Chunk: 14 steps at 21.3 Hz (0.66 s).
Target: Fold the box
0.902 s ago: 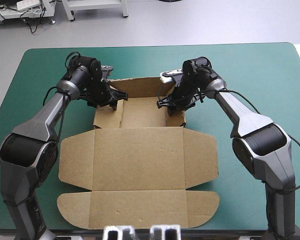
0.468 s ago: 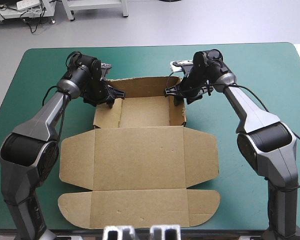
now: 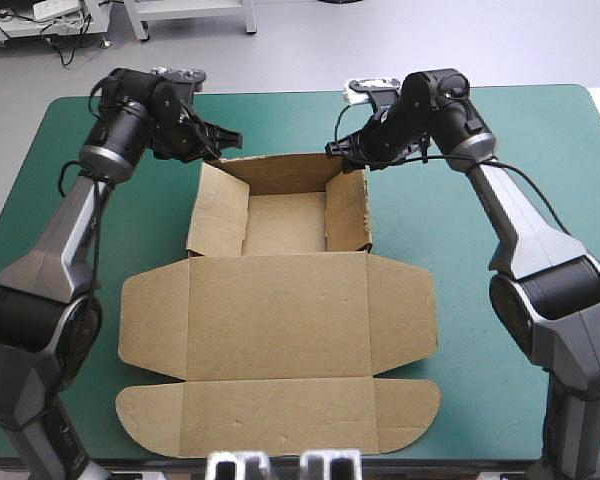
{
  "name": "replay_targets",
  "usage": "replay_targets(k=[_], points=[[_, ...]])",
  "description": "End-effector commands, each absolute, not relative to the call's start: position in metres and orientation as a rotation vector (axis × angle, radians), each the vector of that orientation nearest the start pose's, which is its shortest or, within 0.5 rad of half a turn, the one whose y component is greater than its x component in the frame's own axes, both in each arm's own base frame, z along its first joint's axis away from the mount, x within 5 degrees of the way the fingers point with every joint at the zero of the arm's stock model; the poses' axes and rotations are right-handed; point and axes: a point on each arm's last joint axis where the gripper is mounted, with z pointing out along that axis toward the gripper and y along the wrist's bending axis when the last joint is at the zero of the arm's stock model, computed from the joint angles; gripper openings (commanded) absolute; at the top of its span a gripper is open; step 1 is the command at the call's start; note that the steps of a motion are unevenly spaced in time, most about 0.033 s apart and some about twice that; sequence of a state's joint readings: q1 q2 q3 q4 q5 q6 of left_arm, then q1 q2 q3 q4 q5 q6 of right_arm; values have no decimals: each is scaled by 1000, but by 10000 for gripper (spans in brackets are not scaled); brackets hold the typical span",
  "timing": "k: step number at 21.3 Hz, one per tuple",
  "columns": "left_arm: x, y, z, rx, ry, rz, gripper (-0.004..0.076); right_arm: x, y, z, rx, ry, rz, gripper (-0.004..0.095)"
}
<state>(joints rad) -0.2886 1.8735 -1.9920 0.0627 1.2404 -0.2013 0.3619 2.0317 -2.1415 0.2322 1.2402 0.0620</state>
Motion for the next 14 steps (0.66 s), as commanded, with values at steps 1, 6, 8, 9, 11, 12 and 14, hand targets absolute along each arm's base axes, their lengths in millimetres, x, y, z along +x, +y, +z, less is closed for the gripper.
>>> replay_targets(k=[1,6,8,9,11,12,14], points=[[345,-98,445,123,2461,-144,398,378,162,419,-386,2452,484,477],[245,-71,531,209,2178,-194,398,361,156,443,-354,2402,510,477],[207,-60,549,205,2102,-205,398,363,157,439,-354,2413,507,477],[166,-49,559,202,2037,-229,398,366,157,430,-356,2443,494,477],[112,-33,557,201,1982,-243,398,372,157,409,-358,2511,449,477],[83,-24,549,198,1959,-246,398,375,158,397,-358,2550,433,477],[39,-9,524,187,1930,-223,398,380,159,379,-358,2607,423,477]])
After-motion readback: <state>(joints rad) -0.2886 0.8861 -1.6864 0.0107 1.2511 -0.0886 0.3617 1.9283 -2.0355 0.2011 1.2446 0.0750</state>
